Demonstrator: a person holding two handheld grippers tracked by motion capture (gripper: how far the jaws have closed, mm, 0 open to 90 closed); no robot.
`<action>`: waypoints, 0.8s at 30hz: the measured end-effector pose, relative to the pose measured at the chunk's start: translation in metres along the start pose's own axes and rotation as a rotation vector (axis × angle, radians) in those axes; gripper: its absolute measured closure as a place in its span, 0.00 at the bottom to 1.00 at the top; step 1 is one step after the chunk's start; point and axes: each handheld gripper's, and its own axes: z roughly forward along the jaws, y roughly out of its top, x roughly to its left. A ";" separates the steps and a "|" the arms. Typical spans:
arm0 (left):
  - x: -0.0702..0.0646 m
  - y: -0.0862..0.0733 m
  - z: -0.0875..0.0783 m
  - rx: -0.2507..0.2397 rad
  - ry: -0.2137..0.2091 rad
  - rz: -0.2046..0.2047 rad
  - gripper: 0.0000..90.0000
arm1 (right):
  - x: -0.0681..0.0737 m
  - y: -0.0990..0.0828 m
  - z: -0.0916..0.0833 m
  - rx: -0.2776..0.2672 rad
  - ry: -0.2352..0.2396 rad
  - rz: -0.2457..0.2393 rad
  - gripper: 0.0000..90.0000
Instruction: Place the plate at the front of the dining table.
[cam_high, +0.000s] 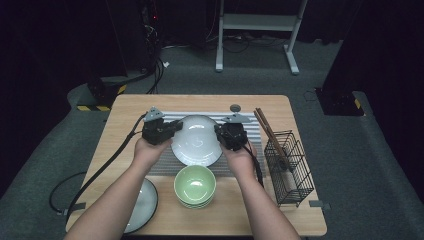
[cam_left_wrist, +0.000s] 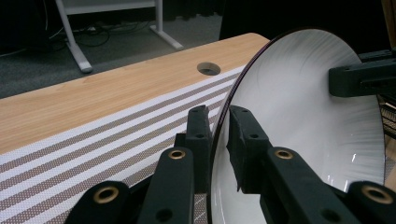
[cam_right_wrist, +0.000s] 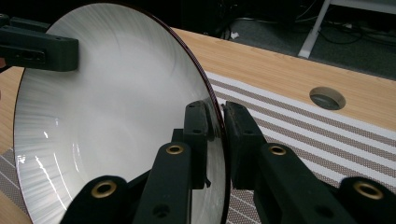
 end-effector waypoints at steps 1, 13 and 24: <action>0.000 0.000 0.000 0.000 0.000 0.000 0.87 | 0.000 0.000 0.000 0.000 0.000 0.000 0.89; 0.001 -0.006 0.012 0.004 -0.007 0.006 0.87 | -0.004 -0.007 0.004 0.008 -0.018 0.013 0.89; 0.000 -0.016 0.025 0.052 0.015 0.000 0.87 | -0.010 -0.016 0.013 0.040 -0.023 0.036 0.88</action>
